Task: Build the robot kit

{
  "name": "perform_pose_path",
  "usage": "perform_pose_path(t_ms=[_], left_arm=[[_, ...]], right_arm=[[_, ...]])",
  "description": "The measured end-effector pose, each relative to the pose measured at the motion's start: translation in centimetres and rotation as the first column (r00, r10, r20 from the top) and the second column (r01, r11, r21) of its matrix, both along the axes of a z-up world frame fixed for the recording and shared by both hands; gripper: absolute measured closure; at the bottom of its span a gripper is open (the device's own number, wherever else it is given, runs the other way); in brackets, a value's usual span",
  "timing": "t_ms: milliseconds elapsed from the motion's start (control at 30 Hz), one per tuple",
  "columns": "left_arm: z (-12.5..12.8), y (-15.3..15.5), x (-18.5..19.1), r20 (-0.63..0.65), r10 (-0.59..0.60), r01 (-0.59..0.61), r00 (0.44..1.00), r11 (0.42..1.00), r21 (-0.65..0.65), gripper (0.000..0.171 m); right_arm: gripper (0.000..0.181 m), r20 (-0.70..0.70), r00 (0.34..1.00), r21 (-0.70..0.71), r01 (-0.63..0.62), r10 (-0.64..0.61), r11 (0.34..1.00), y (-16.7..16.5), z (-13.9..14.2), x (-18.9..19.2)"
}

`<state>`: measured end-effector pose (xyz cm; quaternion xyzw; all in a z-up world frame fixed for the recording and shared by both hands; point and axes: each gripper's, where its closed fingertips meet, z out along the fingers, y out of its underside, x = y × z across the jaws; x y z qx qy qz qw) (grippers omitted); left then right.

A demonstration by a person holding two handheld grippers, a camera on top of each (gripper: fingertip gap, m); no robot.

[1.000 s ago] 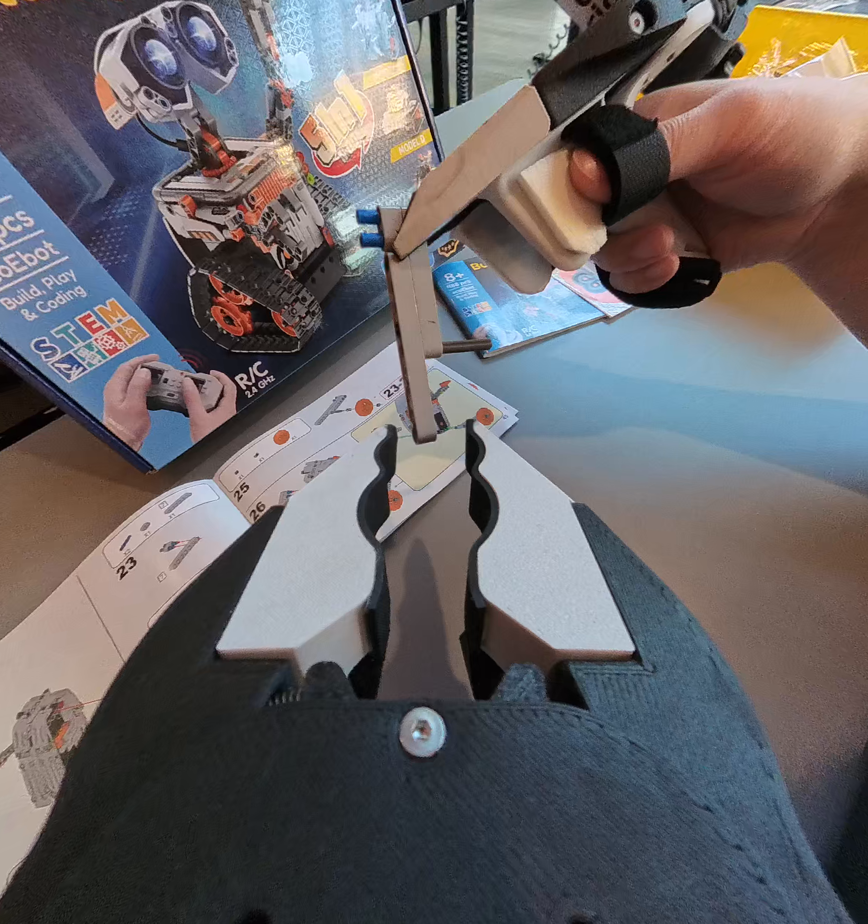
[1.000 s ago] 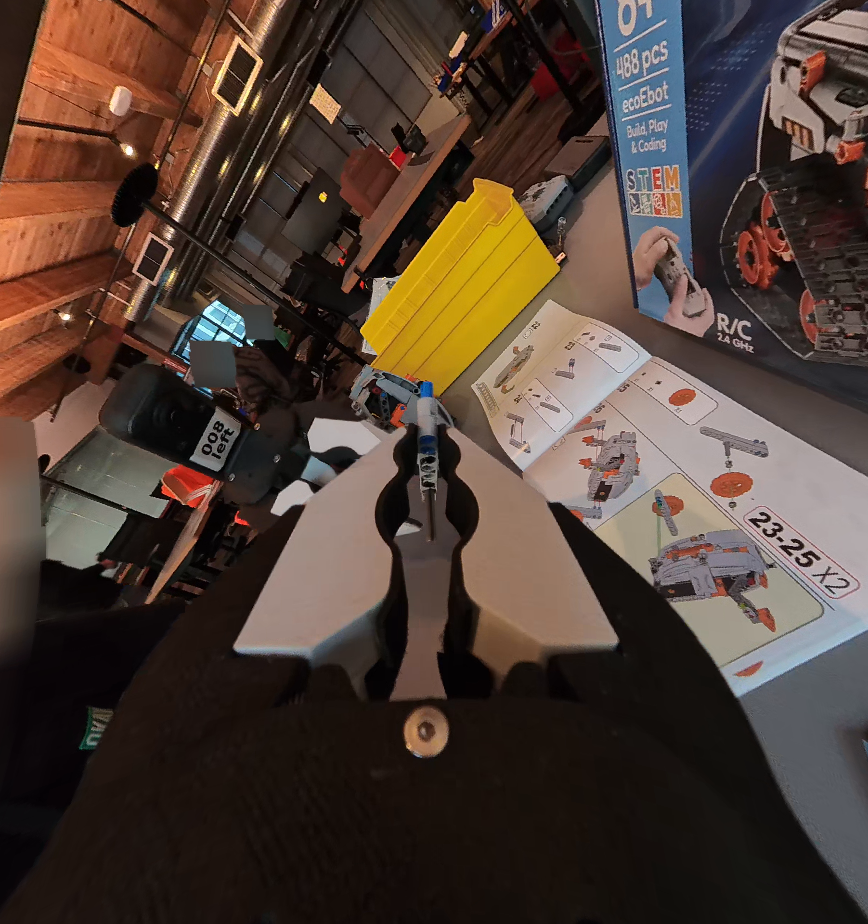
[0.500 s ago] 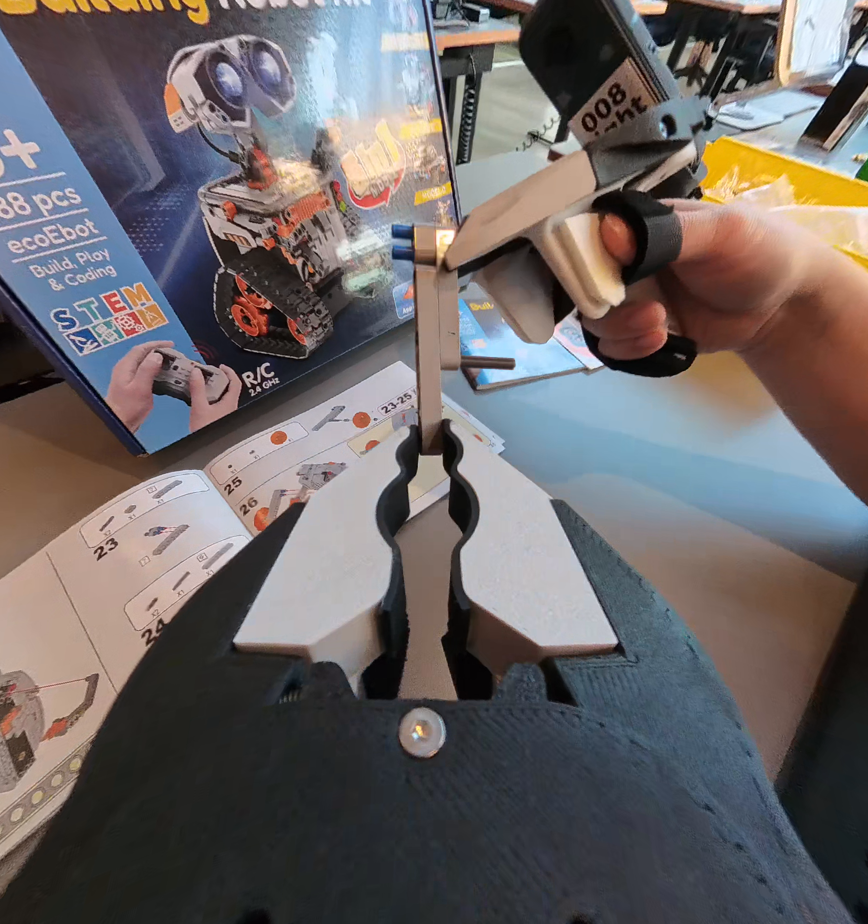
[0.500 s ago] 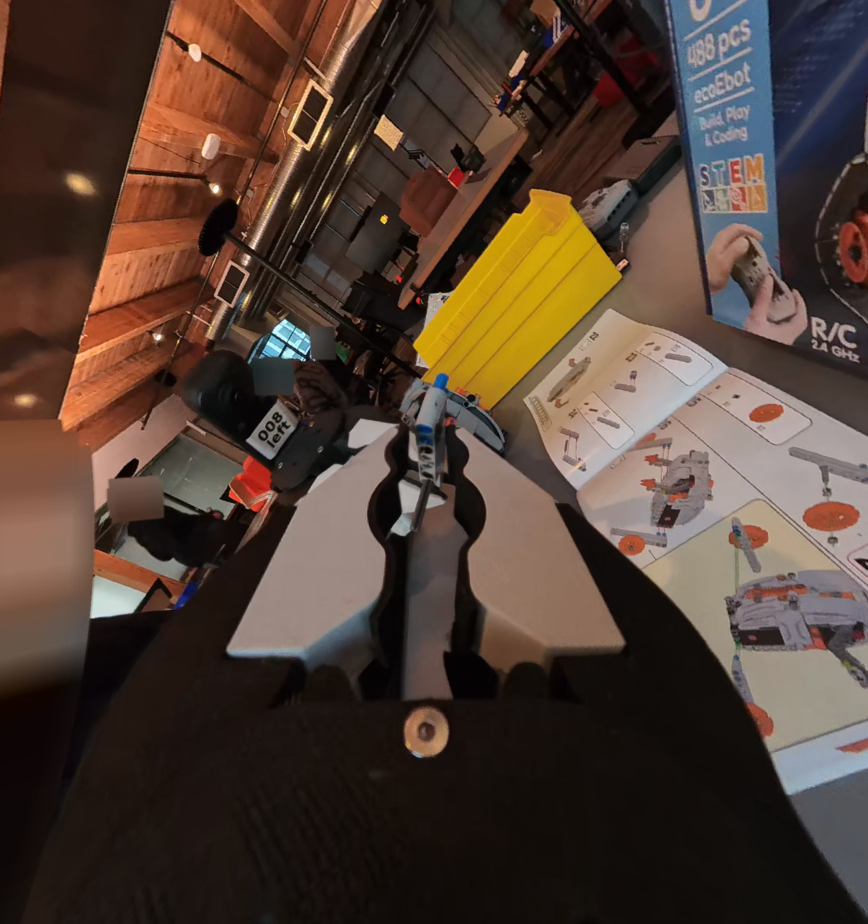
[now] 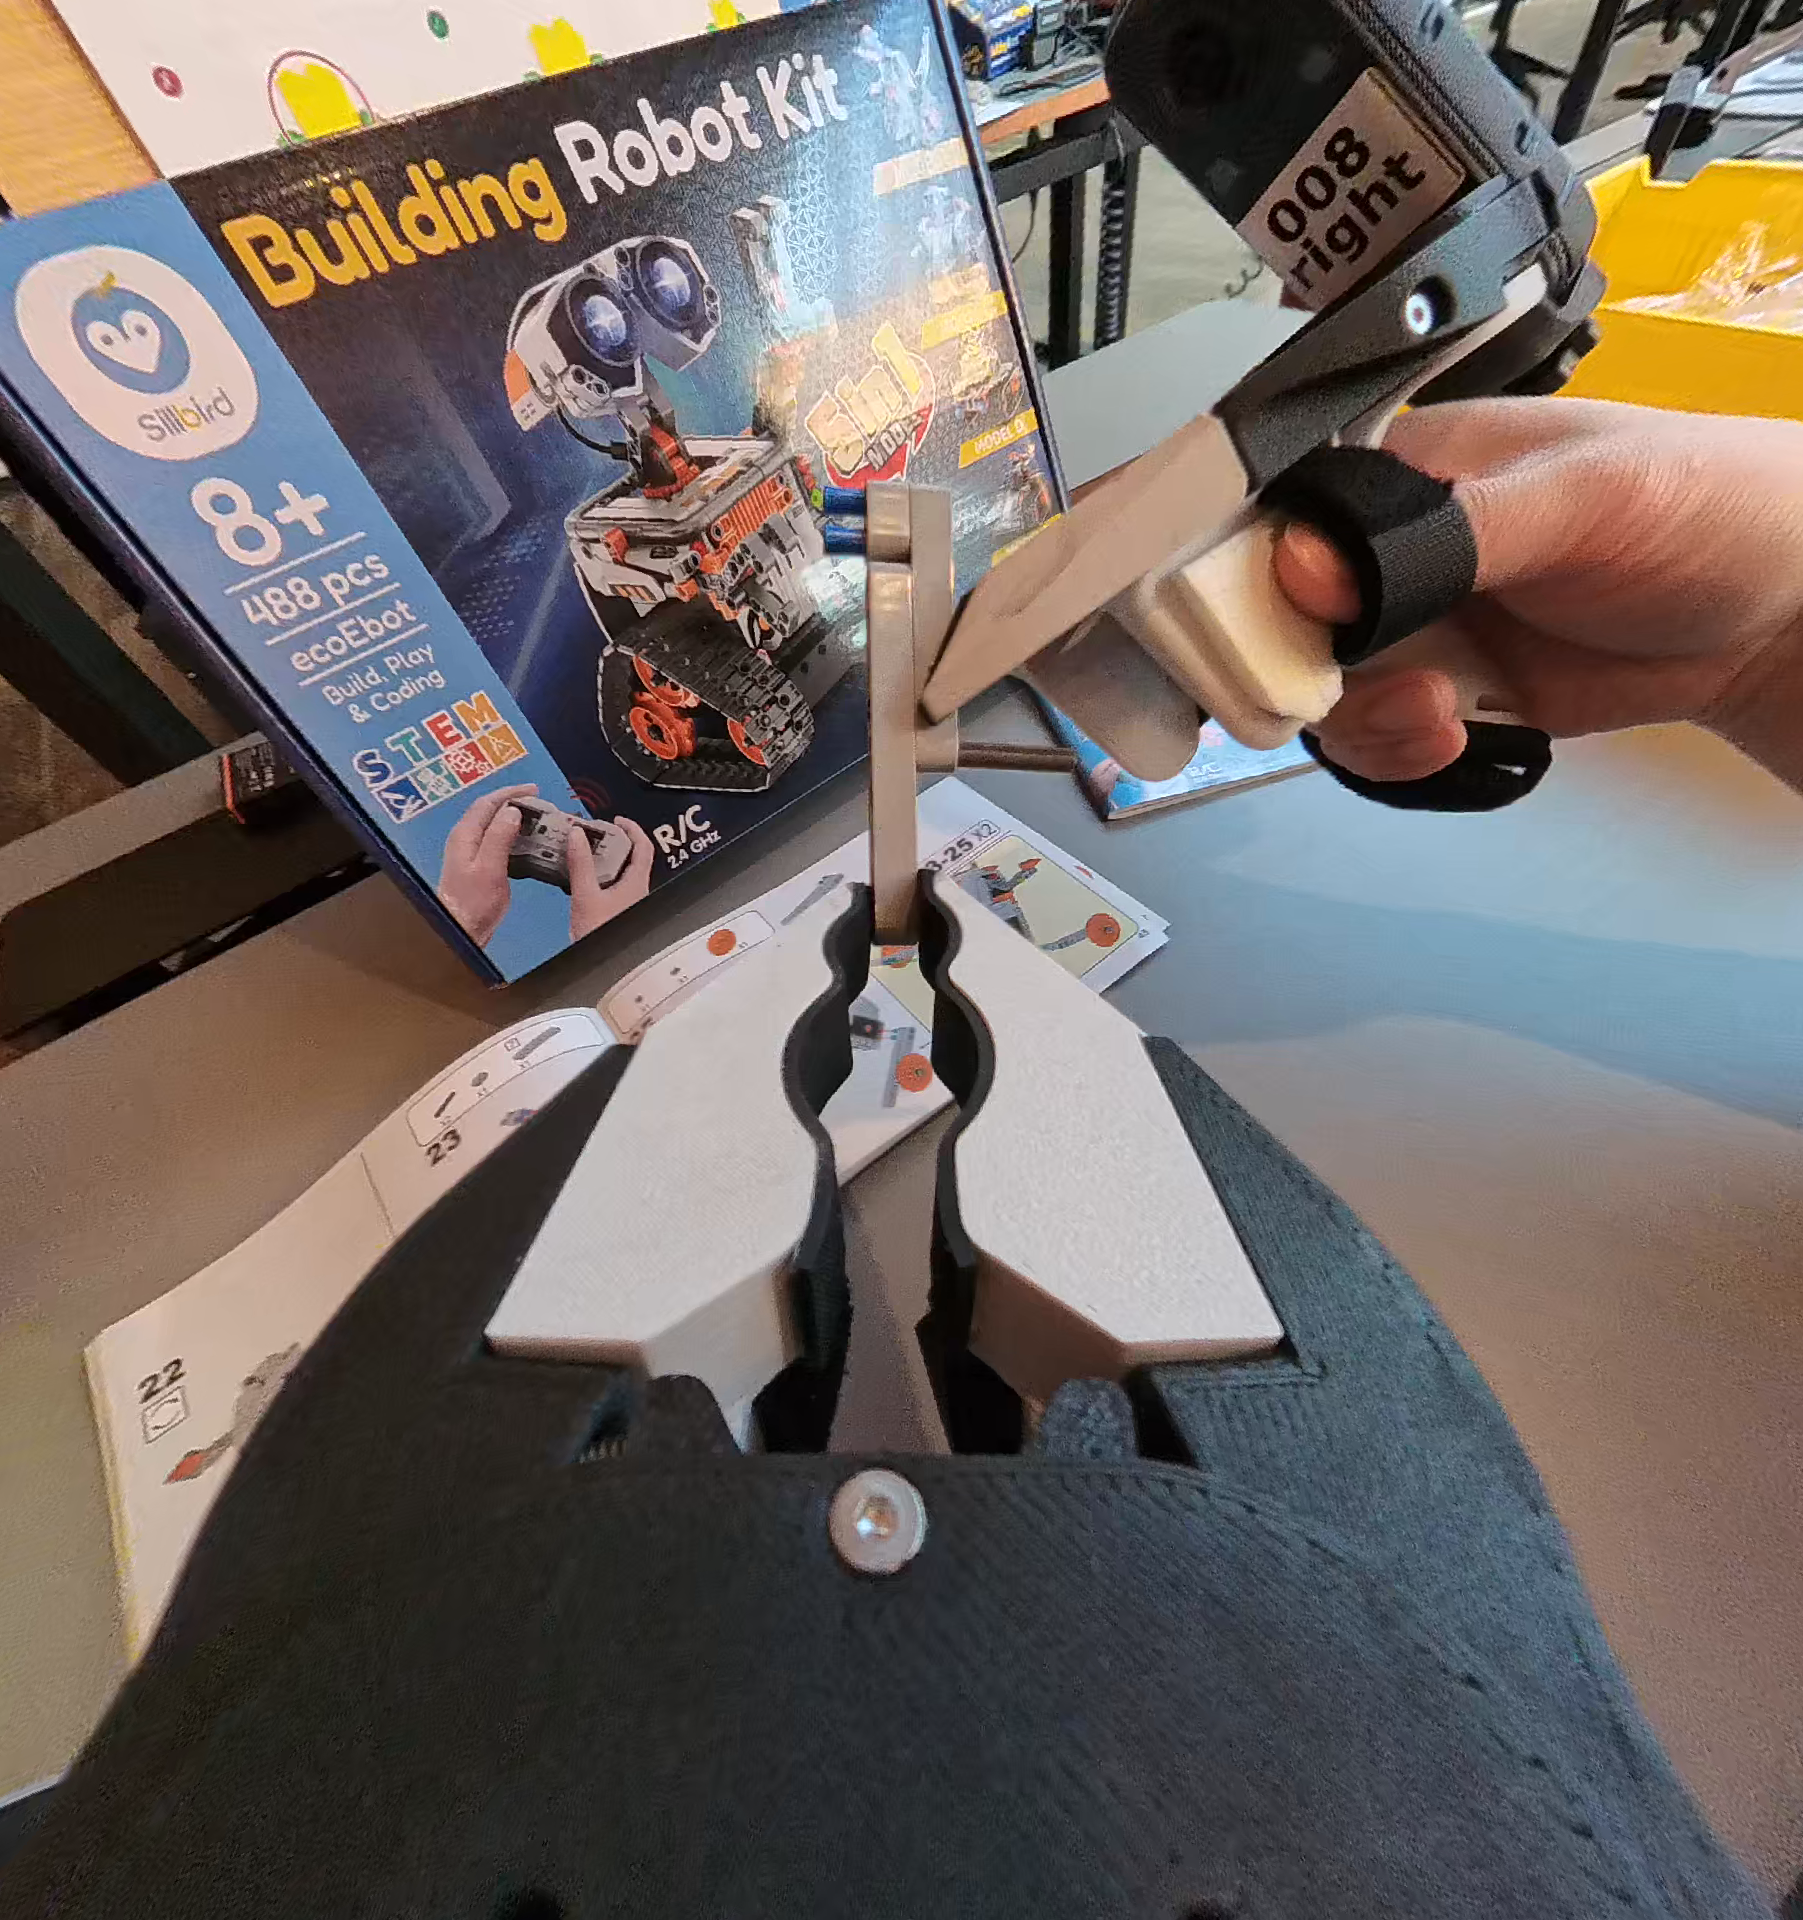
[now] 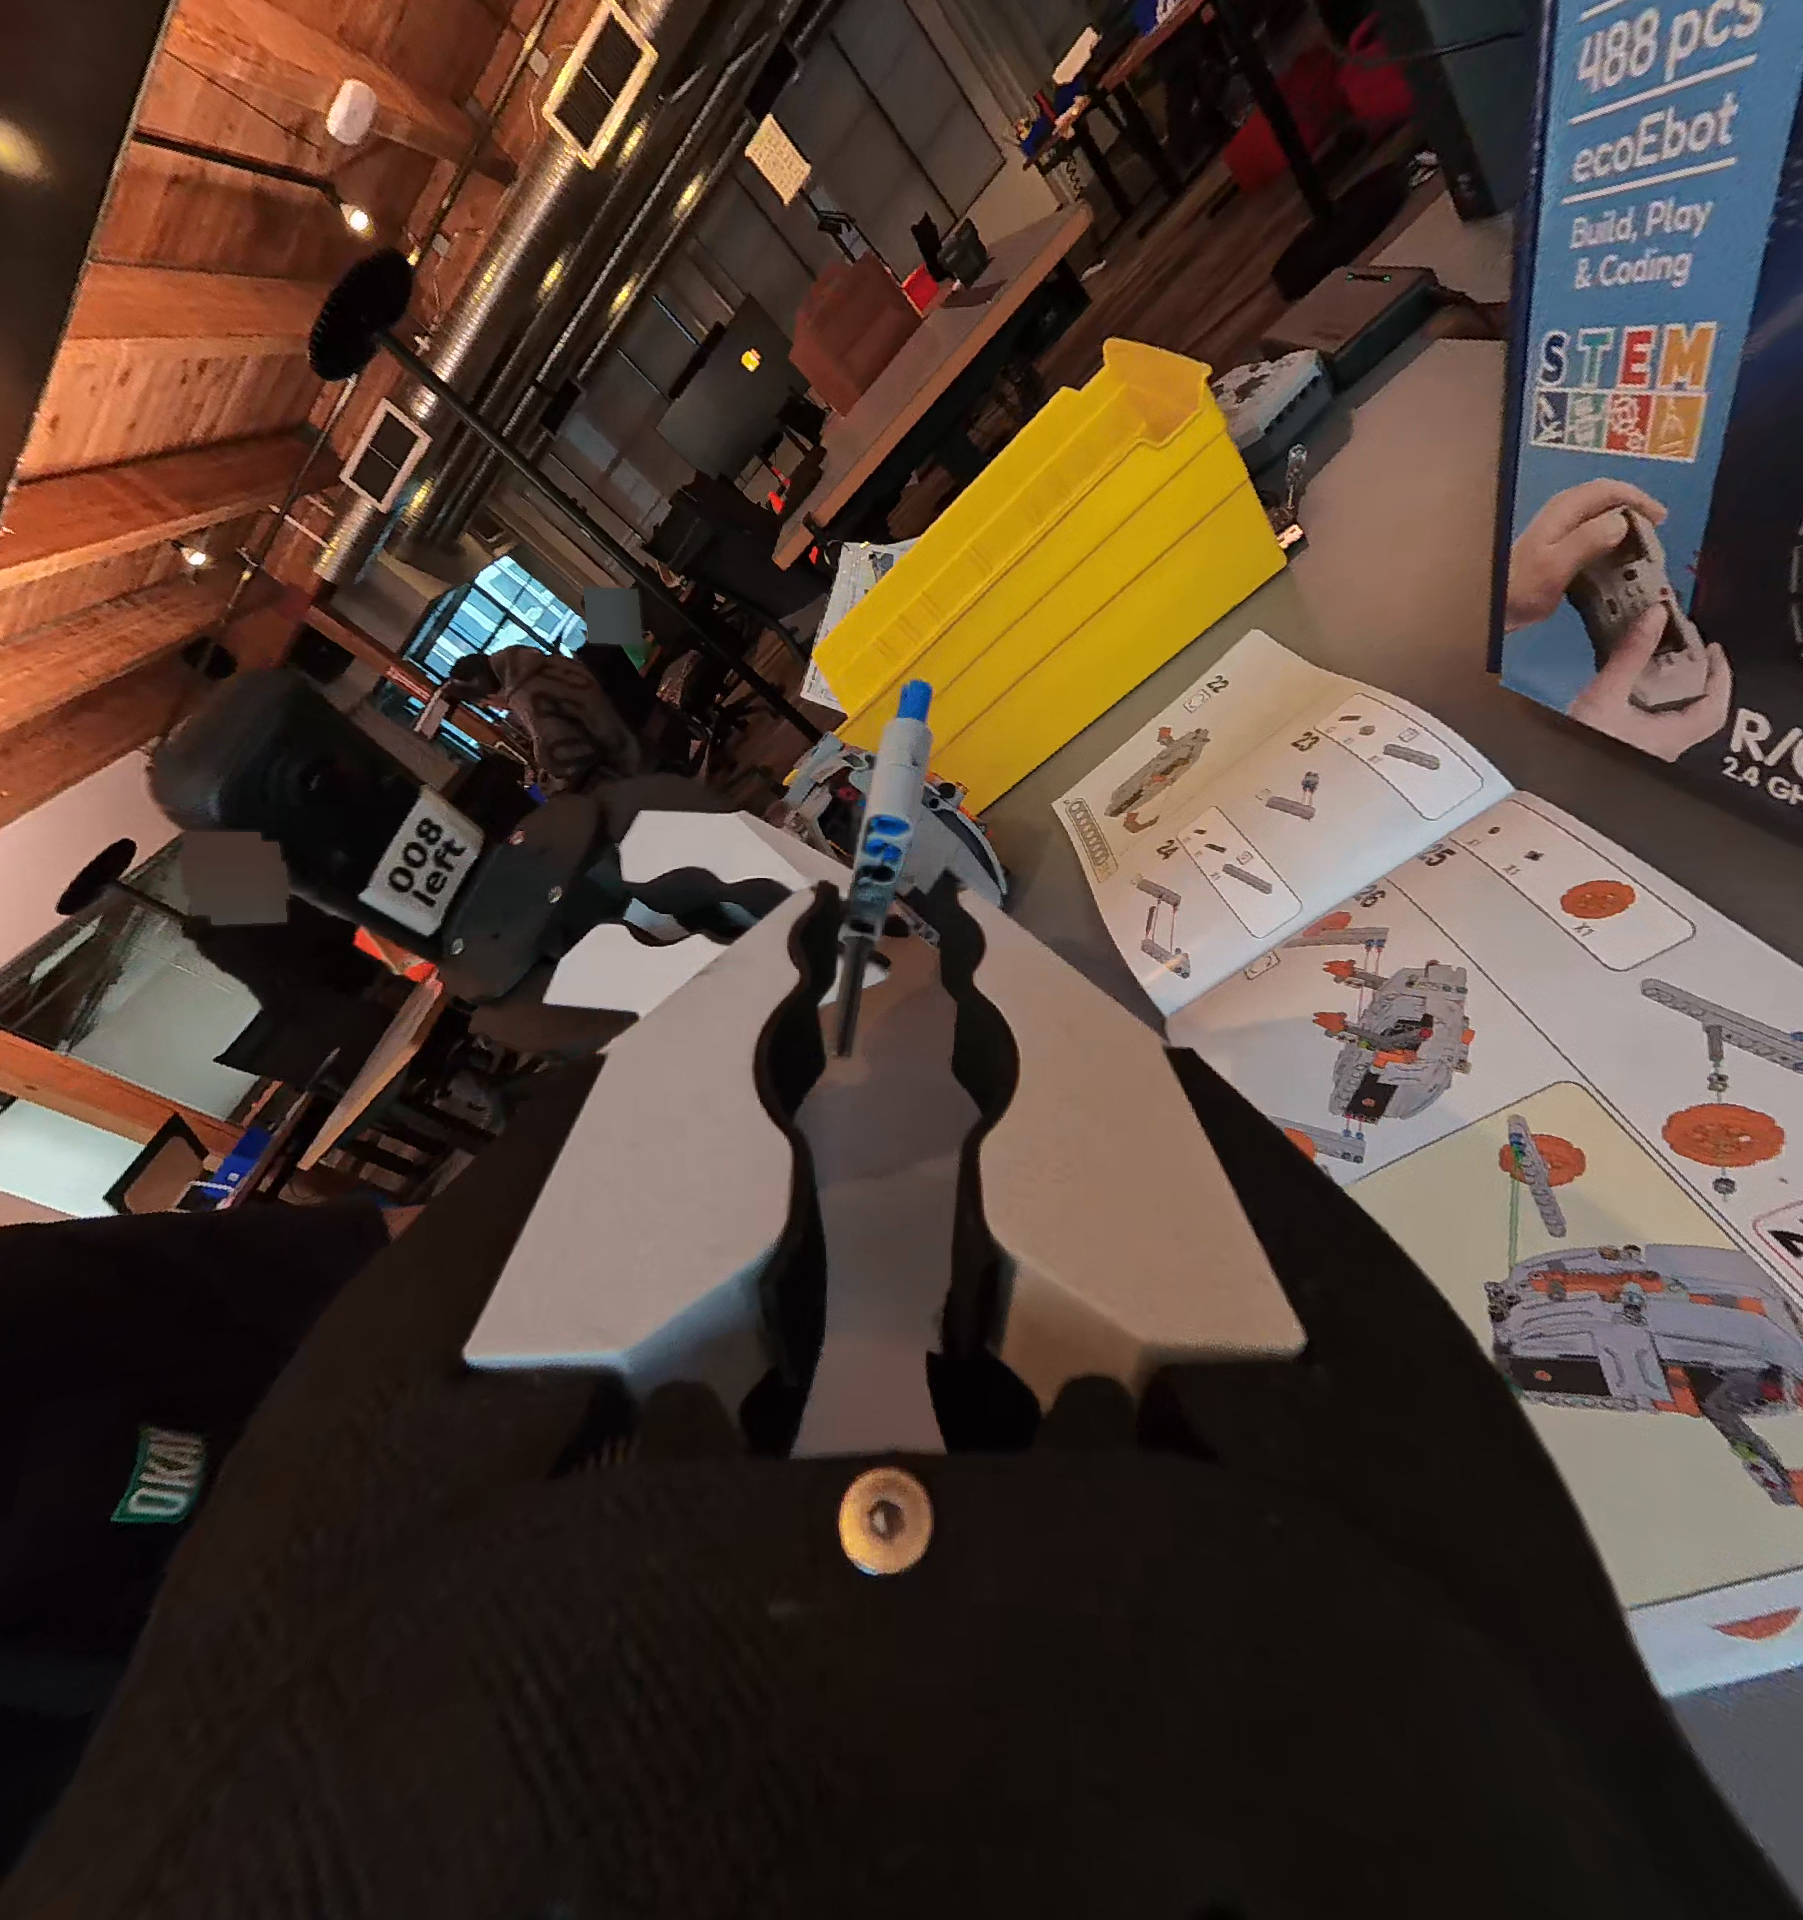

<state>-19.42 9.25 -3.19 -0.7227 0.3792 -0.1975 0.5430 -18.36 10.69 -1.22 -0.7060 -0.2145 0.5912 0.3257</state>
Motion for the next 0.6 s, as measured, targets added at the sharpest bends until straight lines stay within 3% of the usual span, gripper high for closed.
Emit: perform_pose_path(t_ms=[300, 600], left_arm=[[0.00, 0.41, -0.60, -0.030, 0.026, -0.025, 0.999, 0.999, 0.024, 0.166], [-0.12, 0.53, -0.59, -0.057, 0.038, -0.036, 0.998, 0.998, 0.048, 0.166]], right_arm=[[0.168, 0.057, 0.998, -0.004, 0.010, -0.010, 1.000, 0.22, -0.72, 0.66], [0.164, 0.011, 0.999, -0.028, 0.045, -0.045, 0.999, 0.69, -0.42, 0.34]])
